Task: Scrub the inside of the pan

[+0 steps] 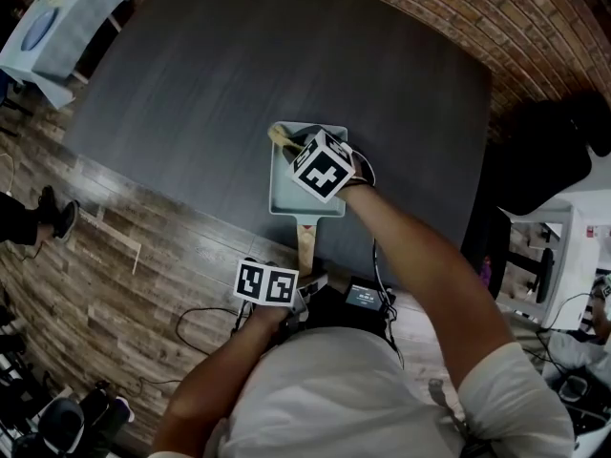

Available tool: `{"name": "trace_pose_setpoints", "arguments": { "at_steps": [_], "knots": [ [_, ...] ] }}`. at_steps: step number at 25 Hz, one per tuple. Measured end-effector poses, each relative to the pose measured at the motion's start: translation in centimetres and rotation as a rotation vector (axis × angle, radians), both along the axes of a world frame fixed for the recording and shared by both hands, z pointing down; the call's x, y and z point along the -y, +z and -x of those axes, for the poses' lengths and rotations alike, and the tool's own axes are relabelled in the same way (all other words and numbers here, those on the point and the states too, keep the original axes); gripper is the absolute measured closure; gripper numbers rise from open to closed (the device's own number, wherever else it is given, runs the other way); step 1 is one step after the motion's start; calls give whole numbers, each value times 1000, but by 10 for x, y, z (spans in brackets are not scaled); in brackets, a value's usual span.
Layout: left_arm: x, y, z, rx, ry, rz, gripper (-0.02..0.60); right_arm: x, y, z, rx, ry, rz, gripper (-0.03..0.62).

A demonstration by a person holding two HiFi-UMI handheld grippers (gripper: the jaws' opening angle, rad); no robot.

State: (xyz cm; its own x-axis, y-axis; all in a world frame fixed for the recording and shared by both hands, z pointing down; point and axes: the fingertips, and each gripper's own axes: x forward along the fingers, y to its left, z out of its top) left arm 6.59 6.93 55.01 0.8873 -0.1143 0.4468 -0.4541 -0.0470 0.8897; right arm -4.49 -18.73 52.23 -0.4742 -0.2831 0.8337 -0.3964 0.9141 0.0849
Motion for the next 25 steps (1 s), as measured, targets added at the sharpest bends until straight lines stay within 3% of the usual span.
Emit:
{"name": "trace_pose_setpoints", "arguments": {
  "at_steps": [5, 11, 25],
  "knots": [
    [0, -1, 0, -3, -16, 10, 518, 18, 11, 2, 40, 138, 6, 540],
    [1, 0, 2, -22, -65, 27, 528, 22, 12, -3, 18, 136, -41, 540],
    [3, -1, 2, -9, -93, 16, 529, 26, 12, -43, -149, 87, -147, 540]
  ]
}}
